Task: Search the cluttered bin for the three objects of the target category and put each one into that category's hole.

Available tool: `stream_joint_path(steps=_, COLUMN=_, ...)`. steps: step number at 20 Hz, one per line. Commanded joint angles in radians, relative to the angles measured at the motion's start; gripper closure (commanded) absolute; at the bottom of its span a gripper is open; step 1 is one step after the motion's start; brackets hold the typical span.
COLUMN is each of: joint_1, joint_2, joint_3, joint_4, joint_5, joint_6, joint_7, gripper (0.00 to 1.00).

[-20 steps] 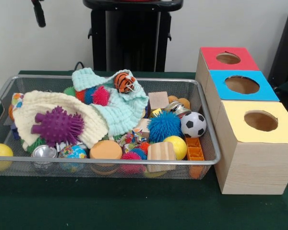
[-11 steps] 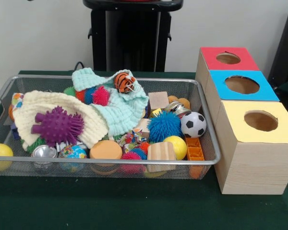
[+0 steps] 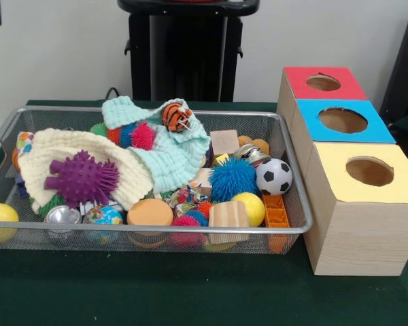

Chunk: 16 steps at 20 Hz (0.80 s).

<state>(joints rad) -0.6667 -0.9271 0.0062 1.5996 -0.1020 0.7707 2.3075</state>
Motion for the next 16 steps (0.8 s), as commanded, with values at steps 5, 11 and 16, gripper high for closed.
stream_joint_path(steps=5, joint_1=-0.037, joint_2=0.069, joint_3=0.079, joint_4=0.179, joint_5=-0.037, joint_6=-0.180, joint_7=-0.079, gripper=0.00)
stream_joint_path(steps=11, joint_1=-0.021, joint_2=0.115, joint_3=0.079, joint_4=0.210, joint_5=0.012, joint_6=-0.257, joint_7=0.030, gripper=0.00)
stream_joint_path(steps=16, joint_1=0.006, joint_2=0.132, joint_3=0.068, joint_4=0.208, joint_5=0.044, joint_6=-0.263, joint_7=0.086, gripper=0.00)
